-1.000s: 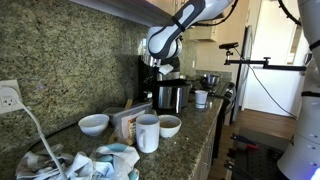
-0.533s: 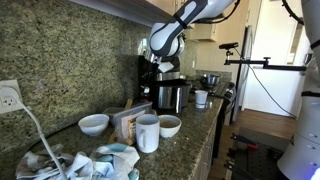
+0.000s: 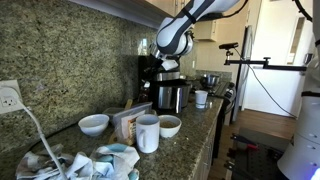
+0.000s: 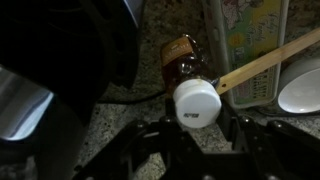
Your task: Open the air fryer, then pick the bottle and put it in
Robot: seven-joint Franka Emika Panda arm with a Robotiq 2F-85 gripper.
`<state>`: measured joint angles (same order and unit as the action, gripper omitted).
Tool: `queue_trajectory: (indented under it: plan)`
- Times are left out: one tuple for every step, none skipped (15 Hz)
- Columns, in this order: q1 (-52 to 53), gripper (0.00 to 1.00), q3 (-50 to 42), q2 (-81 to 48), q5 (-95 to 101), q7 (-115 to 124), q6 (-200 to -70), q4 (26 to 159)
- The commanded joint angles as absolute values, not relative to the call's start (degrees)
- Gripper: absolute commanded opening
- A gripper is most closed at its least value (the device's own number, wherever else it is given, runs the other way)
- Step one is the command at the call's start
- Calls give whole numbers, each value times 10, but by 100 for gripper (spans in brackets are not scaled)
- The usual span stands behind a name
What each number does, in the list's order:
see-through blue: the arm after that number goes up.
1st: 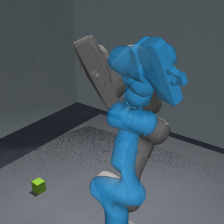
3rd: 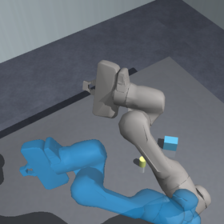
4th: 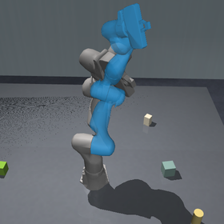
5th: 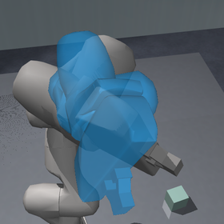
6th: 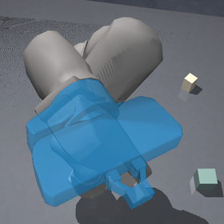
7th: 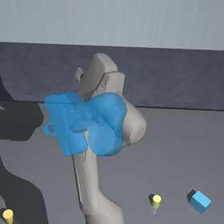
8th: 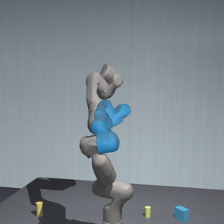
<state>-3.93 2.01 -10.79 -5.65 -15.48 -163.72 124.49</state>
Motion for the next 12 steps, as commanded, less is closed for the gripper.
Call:
queue_trajectory:
  plan:
    - [-44, 19, 29, -46, -86, -160, -1700, 1308]
    - [-43, 19, 29, -39, -89, -159, -1711, 1316]
    - [-41, 19, 29, -31, -91, -158, -1721, 1324]
    - [-41, 19, 28, -23, -90, -157, -1729, 1332]
    - [-39, 19, 25, -16, -86, -152, -1737, 1338]
    - [-39, 19, 24, -9, -85, -152, -1742, 1344]
    - [-40, 19, 22, -2, -81, -148, -1752, 1351]
    - [-40, 19, 20, 4, -80, -147, -1762, 1358]
    - [-41, 19, 19, 10, -79, -145, -1776, 1364]
    - [-41, 19, 17, 14, -79, -144, -1788, 1369]
    - [-42, 19, 15, 18, -78, -143, -1801, 1373]
    - [-42, 19, 13, 22, -78, -144, -1814, 1378]
